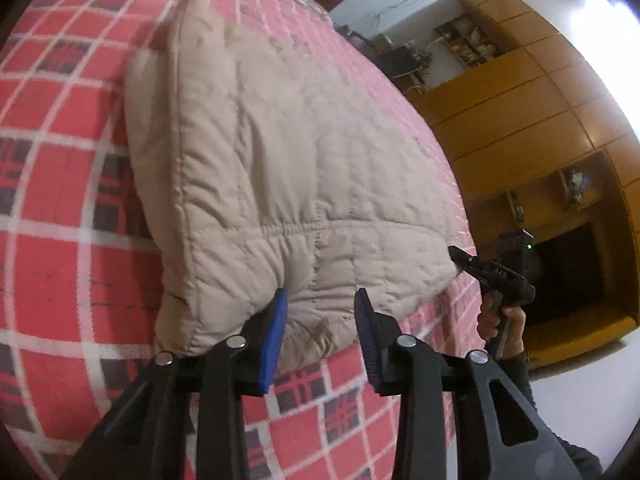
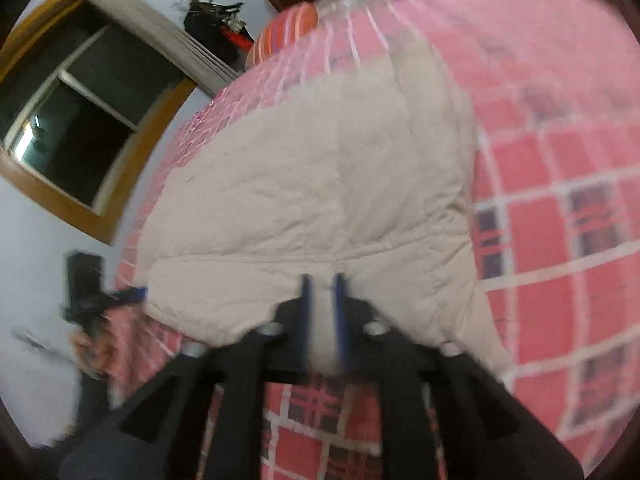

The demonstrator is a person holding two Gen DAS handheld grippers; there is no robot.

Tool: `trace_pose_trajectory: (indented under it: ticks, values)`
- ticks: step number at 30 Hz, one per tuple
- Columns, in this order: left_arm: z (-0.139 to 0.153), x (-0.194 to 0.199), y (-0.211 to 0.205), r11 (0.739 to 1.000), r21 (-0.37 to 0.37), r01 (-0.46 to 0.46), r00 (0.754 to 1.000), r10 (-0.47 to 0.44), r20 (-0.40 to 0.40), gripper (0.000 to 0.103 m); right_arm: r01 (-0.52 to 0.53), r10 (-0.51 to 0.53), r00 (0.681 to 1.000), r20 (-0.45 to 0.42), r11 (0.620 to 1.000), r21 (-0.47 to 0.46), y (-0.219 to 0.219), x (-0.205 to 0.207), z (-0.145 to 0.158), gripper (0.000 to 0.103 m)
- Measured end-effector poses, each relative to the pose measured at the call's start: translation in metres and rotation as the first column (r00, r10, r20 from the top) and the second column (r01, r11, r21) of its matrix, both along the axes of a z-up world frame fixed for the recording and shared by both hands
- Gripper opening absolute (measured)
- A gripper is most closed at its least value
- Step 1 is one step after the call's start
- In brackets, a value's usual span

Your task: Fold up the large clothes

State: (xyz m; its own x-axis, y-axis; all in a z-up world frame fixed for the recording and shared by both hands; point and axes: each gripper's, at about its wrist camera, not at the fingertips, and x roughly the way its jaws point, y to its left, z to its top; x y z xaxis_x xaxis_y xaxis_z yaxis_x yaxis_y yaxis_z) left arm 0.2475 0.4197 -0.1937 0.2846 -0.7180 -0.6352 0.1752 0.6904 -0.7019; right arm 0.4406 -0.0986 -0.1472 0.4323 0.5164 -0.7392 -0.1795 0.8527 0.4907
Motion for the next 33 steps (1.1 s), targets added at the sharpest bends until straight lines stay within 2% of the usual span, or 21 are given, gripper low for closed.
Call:
trace_pose_trajectory:
  ticks: [1,2,3,4,5,8,9,10,11,12,14,16,17,20,25,27,33]
  values:
    - [0.014,-0.002,0.008,1.000,-0.003,-0.004,1.000,0.004,0.024,0.062,0.009,-0.003,0.998,0.055,0.995,-0.102,0.012,-0.016,0.015,0.044]
    - [0.024,0.001,0.017,1.000,0.006,-0.016,0.999,0.016,0.043,0.079,0.011,0.010,0.994,0.108,0.981,-0.192,0.025,-0.028,0.027,0.059]
    - [0.030,0.000,0.028,0.999,0.028,-0.036,0.998,0.034,0.049,0.088,0.006,0.065,0.978,0.199,0.942,-0.336,0.052,-0.051,0.042,0.067]
    - [0.033,0.000,0.033,0.998,0.043,-0.050,0.998,0.049,0.046,0.089,0.000,0.134,0.956,0.260,0.889,-0.458,0.078,-0.071,0.051,0.076]
    - [0.035,0.004,0.048,0.995,0.063,-0.076,0.997,0.075,0.024,0.089,0.000,0.205,0.933,0.297,0.824,-0.567,0.105,-0.092,0.053,0.076]
    - [0.027,0.017,0.083,0.993,0.024,-0.115,0.991,0.116,-0.060,0.089,-0.001,0.359,0.874,0.328,0.676,-0.737,0.168,-0.138,0.039,0.076]
    - [0.022,0.023,0.096,0.992,0.005,-0.129,0.988,0.129,-0.088,0.089,0.000,0.392,0.860,0.325,0.639,-0.769,0.177,-0.152,0.029,0.076]
    - [0.017,0.029,0.108,0.990,0.009,-0.140,0.984,0.140,-0.110,0.089,-0.003,0.445,0.836,0.320,0.586,-0.810,0.199,-0.162,0.018,0.076]
    - [0.012,0.035,0.113,0.989,0.015,-0.146,0.982,0.147,-0.123,0.089,-0.007,0.483,0.818,0.312,0.550,-0.835,0.216,-0.167,0.010,0.076]
    - [0.007,0.043,0.118,0.987,0.008,-0.158,0.977,0.157,-0.142,0.089,-0.009,0.536,0.791,0.295,0.492,-0.870,0.241,-0.174,-0.002,0.076]
    - [-0.001,0.058,0.120,0.988,-0.017,-0.156,0.974,0.151,-0.170,0.089,-0.013,0.583,0.762,0.282,0.449,-0.894,0.263,-0.177,-0.013,0.076]
    - [-0.007,0.079,0.114,0.990,-0.022,-0.142,0.974,0.136,-0.183,0.089,0.006,0.650,0.718,0.251,0.354,-0.935,0.296,-0.177,-0.029,0.076]
    - [-0.011,0.086,0.111,0.990,-0.023,-0.142,0.973,0.135,-0.189,0.089,0.024,0.672,0.699,0.244,0.320,-0.947,0.311,-0.174,-0.035,0.076]
    - [-0.024,0.110,0.103,0.989,-0.030,-0.142,0.969,0.133,-0.209,0.089,0.075,0.713,0.658,0.241,0.257,-0.963,0.333,-0.160,-0.045,0.079]
    - [-0.043,0.143,0.087,0.992,-0.033,-0.120,0.964,0.108,-0.243,0.089,0.091,0.751,0.632,0.191,0.173,-0.981,0.368,-0.134,-0.068,0.078]
    - [-0.041,0.152,0.082,0.994,-0.034,-0.106,0.966,0.095,-0.240,0.090,0.100,0.757,0.625,0.190,0.164,-0.981,0.380,-0.127,-0.073,0.076]
    - [-0.039,0.178,0.062,0.998,0.004,-0.060,0.968,0.059,-0.242,0.089,0.122,0.760,0.613,0.215,0.177,-0.977,0.406,-0.115,-0.069,0.073]
